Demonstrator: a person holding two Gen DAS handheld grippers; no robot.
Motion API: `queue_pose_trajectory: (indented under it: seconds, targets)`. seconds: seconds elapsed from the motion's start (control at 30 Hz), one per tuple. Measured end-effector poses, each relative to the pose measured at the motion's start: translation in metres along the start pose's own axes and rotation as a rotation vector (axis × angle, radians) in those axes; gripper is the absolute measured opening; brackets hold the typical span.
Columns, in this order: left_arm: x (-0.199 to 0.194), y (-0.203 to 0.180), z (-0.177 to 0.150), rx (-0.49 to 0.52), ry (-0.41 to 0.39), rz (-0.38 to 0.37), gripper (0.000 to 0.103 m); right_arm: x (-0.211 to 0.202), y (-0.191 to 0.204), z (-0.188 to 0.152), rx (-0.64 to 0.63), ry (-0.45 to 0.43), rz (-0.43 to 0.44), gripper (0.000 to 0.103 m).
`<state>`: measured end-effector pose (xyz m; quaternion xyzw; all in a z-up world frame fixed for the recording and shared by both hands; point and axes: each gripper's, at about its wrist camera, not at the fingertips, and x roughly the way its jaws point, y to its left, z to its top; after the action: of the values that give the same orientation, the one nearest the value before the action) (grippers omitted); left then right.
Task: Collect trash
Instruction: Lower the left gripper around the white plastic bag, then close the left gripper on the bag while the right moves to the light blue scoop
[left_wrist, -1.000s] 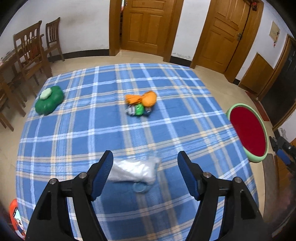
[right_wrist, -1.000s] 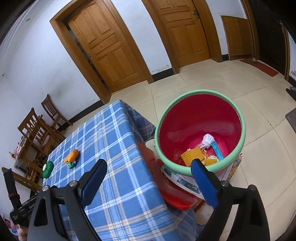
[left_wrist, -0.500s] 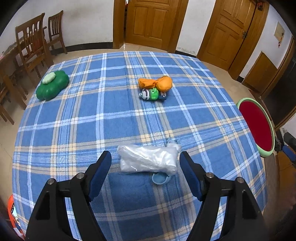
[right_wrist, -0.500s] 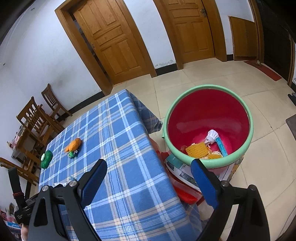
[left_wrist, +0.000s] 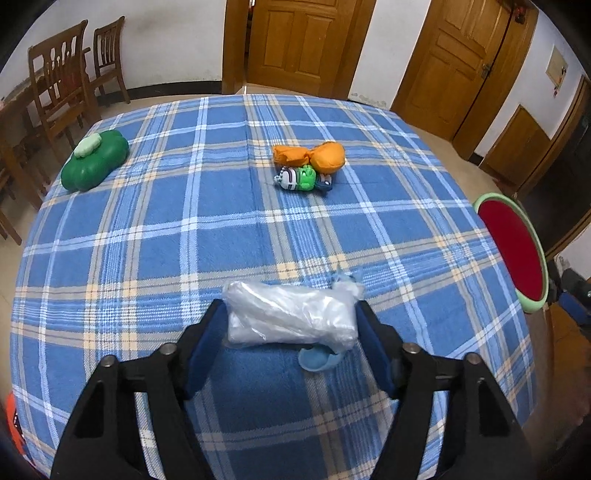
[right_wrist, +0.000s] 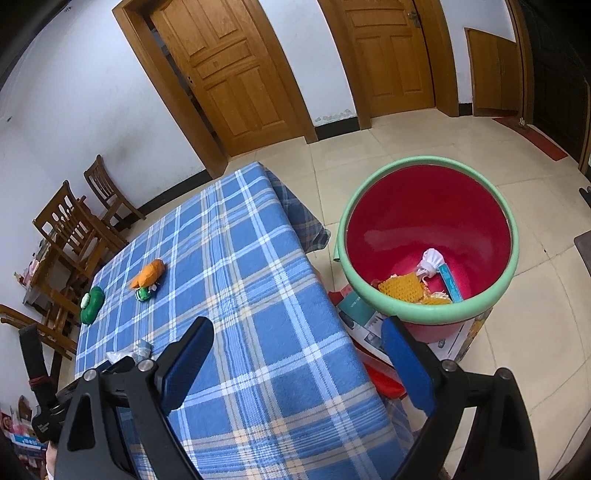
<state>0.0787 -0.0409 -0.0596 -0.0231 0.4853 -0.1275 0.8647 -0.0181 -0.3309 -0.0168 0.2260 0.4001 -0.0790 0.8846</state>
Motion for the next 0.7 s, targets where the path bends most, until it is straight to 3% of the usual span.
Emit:
queue_pose_trajectory:
  seconds: [0.33, 0.7]
  targets:
    - [-0.03, 0.019, 0.005, -0.06, -0.088, -0.006, 0.069, 0.007, 0.025, -0.006, -0.052, 0.024, 0.028, 0.094]
    - [-0.061, 0.062, -0.007, -0.157, -0.159, 0.055, 0.069, 0.024, 0.093, -0.025, -0.207, 0.075, 0.074, 0.094]
